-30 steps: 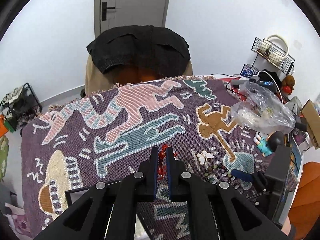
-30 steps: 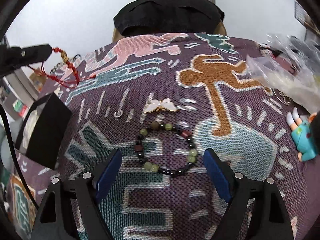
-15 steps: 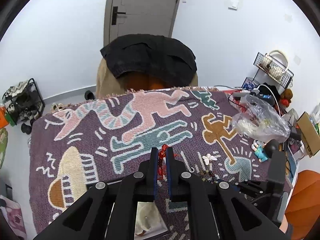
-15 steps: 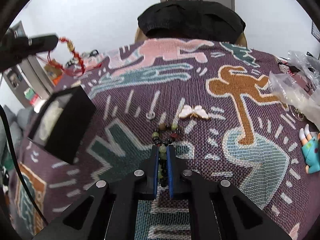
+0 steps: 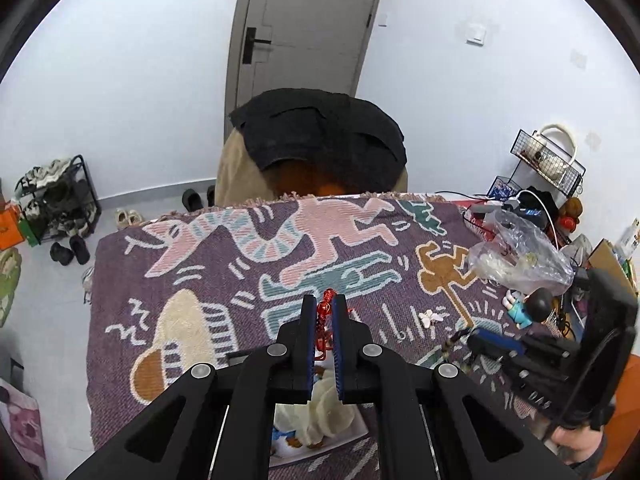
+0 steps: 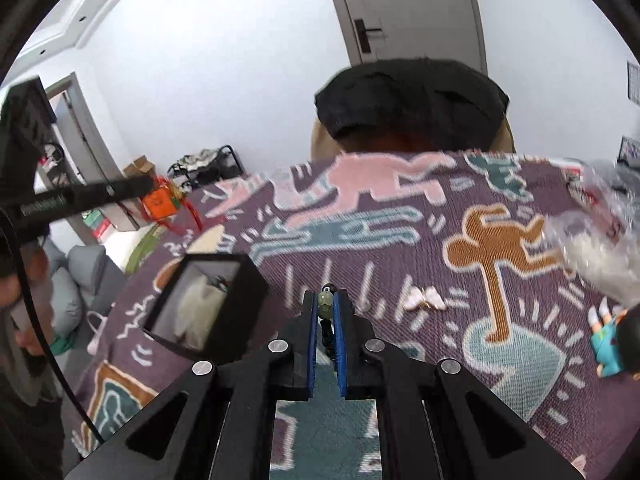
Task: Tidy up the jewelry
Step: 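Lower the red bracelet into the box with the left gripper while the right gripper drops the green bracelet in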
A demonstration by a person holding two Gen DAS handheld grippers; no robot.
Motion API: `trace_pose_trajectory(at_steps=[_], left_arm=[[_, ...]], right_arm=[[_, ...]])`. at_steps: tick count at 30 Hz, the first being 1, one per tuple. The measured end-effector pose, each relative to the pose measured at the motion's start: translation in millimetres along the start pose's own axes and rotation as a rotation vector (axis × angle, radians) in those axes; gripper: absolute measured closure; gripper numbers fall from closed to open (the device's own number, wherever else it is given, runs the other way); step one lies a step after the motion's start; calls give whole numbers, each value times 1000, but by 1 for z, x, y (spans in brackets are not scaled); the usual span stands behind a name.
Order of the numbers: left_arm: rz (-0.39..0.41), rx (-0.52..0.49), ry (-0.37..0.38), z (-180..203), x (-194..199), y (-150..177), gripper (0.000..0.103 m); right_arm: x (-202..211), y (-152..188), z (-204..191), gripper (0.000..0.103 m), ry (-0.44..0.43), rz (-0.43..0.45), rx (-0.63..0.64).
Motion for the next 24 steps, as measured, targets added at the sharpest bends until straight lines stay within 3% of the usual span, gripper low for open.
trace_pose_trajectory(at_steps=[6, 12, 14, 16, 17, 18, 24], left_arm=[[-23, 11, -7, -12, 2, 15, 95], [-99, 30, -6, -21, -6, 36, 92], [-117, 36, 0, -24, -6, 40, 81], [-99, 33, -9, -28, 0, 42, 54], [-79, 30, -21, -31, 4, 41, 34], [-57, 29, -31, -33, 8, 39, 24], [-25, 27, -70, -51, 25, 37, 23]], right_arm=[[10, -23, -24, 95, -38, 44, 24], [13, -36, -47, 95, -69, 69, 48], [13, -39, -56, 95, -87, 73, 53], [11, -39, -63, 95, -104, 73, 59], [10, -40, -68, 95, -114, 71, 63], [8, -40, -73, 95, -124, 68, 69], [-8, -38, -99, 95, -173, 47, 87]])
Point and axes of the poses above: each gripper's, at about its wrist camera, not at the fingertips, and x roughly against the way its jaws point, z to its right, y to its underside, the point moved 5 cm from there along -x, roughly the way its jaws point, and after that the axes turned 9 degrees about z, right-handed, at the moved point
